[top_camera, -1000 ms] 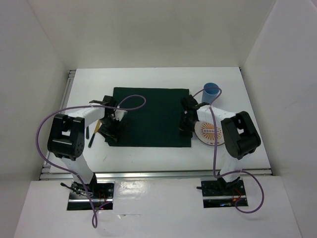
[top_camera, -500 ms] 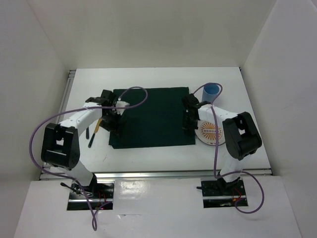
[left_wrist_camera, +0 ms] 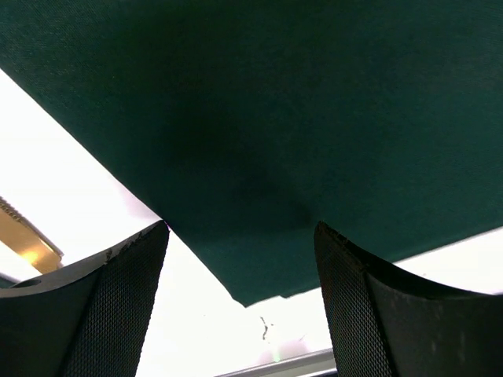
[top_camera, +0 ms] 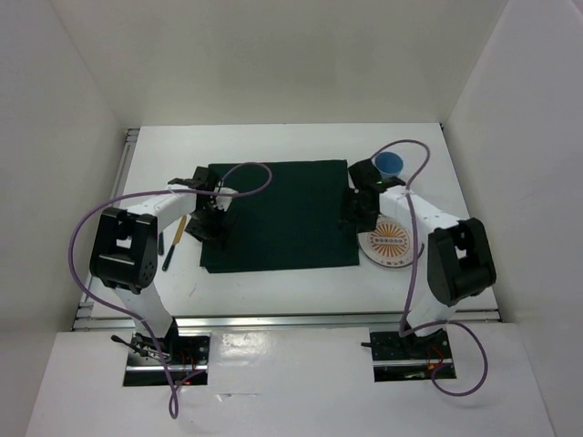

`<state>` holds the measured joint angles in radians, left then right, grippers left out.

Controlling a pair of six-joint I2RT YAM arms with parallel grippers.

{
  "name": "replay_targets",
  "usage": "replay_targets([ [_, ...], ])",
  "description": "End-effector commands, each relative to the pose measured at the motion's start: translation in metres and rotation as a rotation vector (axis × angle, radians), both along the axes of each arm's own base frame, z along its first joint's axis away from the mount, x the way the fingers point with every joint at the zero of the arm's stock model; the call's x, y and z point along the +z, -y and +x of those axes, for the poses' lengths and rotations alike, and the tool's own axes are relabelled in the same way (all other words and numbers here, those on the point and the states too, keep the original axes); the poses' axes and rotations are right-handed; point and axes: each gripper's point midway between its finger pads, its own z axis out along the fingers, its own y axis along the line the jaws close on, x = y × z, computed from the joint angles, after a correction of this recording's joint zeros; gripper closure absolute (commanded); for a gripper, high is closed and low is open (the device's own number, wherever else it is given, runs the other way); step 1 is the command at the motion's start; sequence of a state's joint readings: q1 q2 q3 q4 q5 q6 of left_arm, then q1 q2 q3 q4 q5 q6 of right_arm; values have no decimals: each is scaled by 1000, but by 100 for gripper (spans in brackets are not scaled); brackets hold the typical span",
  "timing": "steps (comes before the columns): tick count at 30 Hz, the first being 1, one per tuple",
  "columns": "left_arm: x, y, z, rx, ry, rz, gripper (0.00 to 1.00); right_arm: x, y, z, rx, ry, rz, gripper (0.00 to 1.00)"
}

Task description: Set the dinner table for one person

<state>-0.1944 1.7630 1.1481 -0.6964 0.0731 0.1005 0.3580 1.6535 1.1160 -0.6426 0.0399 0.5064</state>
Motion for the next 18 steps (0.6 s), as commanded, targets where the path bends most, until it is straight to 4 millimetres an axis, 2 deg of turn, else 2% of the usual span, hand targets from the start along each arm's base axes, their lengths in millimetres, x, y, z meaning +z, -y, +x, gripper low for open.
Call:
replay_targets([
  [1, -1, -2, 8, 24, 40, 21, 19, 59, 50, 23, -179, 126, 10, 32],
  [2, -1, -2, 8, 24, 40, 21, 19, 63, 63, 23, -217, 124, 24, 30],
  [3, -4, -3, 7, 24, 31, 23, 19, 63, 93, 25, -293, 123, 35, 30],
  [5, -4, 1, 6, 20, 27, 5, 19, 65, 124, 18, -377, 124, 56, 24],
  [6, 0, 2, 7, 18, 38, -7, 19, 70, 151, 15, -459, 146, 101, 21],
  [7, 0, 2, 7, 18, 39, -7, 19, 70, 162, 11, -497, 154, 115, 21],
  [8, 4, 4, 8, 16, 47, -18, 19, 58, 171, -1, -534, 130, 119, 21],
  [9, 4, 4, 8, 16, 47, -18, 19, 54, 181, -7, -568, 130, 117, 21],
  [10, 8, 7, 8, 24, 57, -33, 19, 57, 194, -14, -629, 151, 133, 21],
  [11, 11, 9, 9, 21, 65, -45, 19, 45, 196, -27, -685, 118, 147, 20],
  [13, 12, 10, 6, 19, 65, -54, 19, 45, 210, -42, -785, 145, 167, 20],
  [14, 13, 12, 5, 16, 62, -66, 19, 34, 210, -56, -838, 119, 171, 20],
  [18, 16, 16, 5, 10, 68, -90, 19, 33, 211, -74, -902, 153, 154, 20],
])
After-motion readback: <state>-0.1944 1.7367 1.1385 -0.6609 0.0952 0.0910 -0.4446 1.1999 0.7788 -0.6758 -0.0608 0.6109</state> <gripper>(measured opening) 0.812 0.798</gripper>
